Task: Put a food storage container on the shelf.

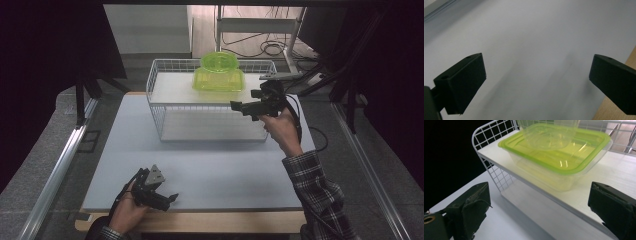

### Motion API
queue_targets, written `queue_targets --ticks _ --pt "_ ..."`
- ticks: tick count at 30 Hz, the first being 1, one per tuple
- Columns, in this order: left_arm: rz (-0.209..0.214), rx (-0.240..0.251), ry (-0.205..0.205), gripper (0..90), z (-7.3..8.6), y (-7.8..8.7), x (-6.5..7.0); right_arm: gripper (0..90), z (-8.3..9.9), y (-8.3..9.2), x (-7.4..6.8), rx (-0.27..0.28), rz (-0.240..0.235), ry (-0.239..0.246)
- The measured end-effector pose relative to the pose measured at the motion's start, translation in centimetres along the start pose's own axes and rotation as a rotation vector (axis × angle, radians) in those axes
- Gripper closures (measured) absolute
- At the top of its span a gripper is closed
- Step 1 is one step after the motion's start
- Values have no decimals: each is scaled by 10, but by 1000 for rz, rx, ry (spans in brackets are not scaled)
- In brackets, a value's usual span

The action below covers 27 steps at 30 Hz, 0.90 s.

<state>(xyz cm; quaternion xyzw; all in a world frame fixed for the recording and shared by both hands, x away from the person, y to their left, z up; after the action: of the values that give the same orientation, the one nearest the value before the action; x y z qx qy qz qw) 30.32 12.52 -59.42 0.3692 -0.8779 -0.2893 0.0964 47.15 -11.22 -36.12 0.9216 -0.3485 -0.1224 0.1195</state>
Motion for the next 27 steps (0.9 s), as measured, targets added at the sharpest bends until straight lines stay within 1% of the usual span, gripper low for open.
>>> queue_targets --ticks 3,11,19,27 --pt "1 -1 -2 7 0 0 0 38 7 1 -2 -9 0 17" --pt "0 -1 -2 7 0 0 0 19 23 4 -5 -18 4 39" --pt "0 -4 -3 7 0 -1 1 12 41 6 -4 -32 16 42" --pt "0 -5 -6 8 0 -1 1 12 61 7 -3 -49 17 44"
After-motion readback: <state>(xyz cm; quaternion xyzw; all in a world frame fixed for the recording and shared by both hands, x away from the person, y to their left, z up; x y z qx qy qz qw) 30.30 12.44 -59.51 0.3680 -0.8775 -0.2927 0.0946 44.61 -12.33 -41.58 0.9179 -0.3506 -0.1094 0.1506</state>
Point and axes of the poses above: each handheld gripper's, and its own axes: y roughly backward along the jaws, z roughly out of its underside, x roughly to its right, the point moved 9 cm from there along -y, roughly forward along the jaws, and after that the axes turned 11 degrees about x, right-handed, at the moved point
